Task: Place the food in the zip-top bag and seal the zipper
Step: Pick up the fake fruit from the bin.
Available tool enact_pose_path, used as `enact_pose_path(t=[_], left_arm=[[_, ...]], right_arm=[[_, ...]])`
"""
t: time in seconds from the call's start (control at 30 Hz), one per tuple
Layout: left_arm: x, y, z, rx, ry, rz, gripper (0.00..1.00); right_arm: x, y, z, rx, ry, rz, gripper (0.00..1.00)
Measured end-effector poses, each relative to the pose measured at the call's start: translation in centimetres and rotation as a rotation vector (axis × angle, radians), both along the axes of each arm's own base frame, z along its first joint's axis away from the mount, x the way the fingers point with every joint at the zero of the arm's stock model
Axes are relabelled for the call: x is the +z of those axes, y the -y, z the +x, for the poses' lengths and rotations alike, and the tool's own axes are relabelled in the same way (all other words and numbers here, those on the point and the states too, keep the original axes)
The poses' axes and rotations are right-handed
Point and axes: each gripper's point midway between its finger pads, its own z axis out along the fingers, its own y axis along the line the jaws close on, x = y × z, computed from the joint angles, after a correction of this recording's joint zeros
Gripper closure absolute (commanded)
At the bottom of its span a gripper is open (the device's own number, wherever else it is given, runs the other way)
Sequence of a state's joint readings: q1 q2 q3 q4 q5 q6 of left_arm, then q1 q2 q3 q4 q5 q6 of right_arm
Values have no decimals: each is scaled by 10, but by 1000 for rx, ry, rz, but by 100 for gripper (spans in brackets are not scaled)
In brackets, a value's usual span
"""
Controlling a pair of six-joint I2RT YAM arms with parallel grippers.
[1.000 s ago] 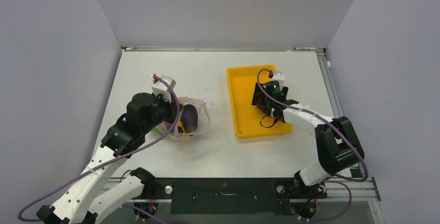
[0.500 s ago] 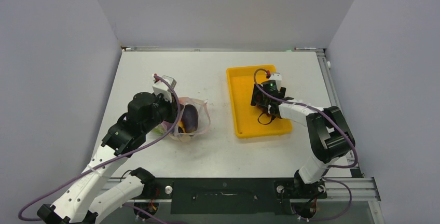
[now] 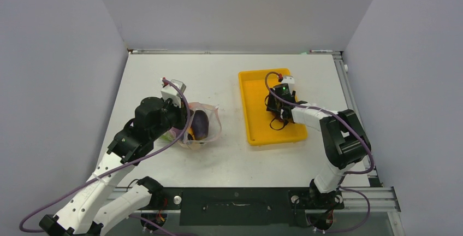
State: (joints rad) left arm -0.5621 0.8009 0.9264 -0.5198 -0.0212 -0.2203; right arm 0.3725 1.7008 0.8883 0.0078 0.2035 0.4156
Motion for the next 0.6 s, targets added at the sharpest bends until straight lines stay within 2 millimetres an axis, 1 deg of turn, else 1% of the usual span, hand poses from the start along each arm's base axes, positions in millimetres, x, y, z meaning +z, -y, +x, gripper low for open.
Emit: enact_pose_path(t=[0.27,0.47,0.6], left_arm=[[0,0,0,0,-1,1,100],[-1,0,0,0,-3,2,100],[-2,0,1,0,-5,3,100]], right_arm=[[9,-2,7,16,24,-5,94],[18,-2,6,29,36,-11,95],[32,-2,4,33,61,-2,95]])
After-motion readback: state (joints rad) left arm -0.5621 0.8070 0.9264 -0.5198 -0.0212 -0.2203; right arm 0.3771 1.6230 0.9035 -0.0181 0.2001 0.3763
